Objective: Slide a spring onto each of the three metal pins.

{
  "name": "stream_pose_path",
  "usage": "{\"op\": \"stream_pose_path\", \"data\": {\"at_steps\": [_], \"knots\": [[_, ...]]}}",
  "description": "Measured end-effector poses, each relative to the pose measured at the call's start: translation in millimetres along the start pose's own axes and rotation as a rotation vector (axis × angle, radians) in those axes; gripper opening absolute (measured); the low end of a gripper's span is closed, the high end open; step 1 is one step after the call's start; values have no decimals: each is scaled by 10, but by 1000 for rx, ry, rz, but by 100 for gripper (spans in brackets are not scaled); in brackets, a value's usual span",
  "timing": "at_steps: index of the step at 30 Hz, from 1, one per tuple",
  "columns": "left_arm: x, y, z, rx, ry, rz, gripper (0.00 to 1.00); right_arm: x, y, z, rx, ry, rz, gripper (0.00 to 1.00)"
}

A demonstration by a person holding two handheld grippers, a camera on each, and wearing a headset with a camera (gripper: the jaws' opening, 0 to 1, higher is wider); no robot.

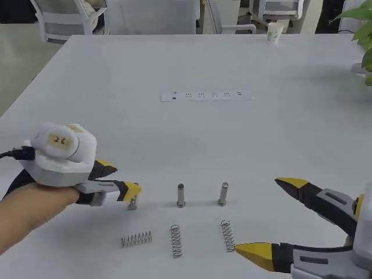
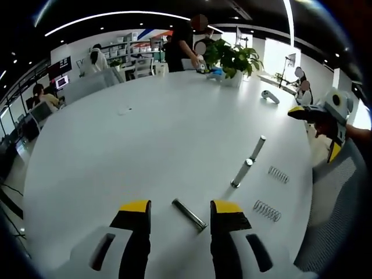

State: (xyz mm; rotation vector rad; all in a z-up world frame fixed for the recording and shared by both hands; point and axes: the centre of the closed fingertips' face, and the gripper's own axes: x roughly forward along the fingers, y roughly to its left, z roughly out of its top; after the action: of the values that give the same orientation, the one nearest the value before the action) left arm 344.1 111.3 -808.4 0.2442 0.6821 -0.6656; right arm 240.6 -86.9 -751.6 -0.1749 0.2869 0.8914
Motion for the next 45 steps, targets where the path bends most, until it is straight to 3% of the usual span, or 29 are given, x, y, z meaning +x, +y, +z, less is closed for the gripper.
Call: {"op": "stream_pose_path", "data": {"at_steps": [4,12,13,21,31,45], "knots": [[71,16,-66,-2,67,18,31,0,6,0,0,0,1,83],[218,-2,-111,-33,129,25,20,3,4,-7,1,3,1,83],[229,27,-135,-35,149,48,19,6,6,-9,1,4,1,83],[284,44,-203,-67,212,71,10,13,0,-14,2,4,1,83],[363,48,-269,-101,254,78,5,15,-6,-13,-1,5,-2,82],[378,53,-268,-83,311,103,3,15,4,-21,-2,10,0,81]]}}
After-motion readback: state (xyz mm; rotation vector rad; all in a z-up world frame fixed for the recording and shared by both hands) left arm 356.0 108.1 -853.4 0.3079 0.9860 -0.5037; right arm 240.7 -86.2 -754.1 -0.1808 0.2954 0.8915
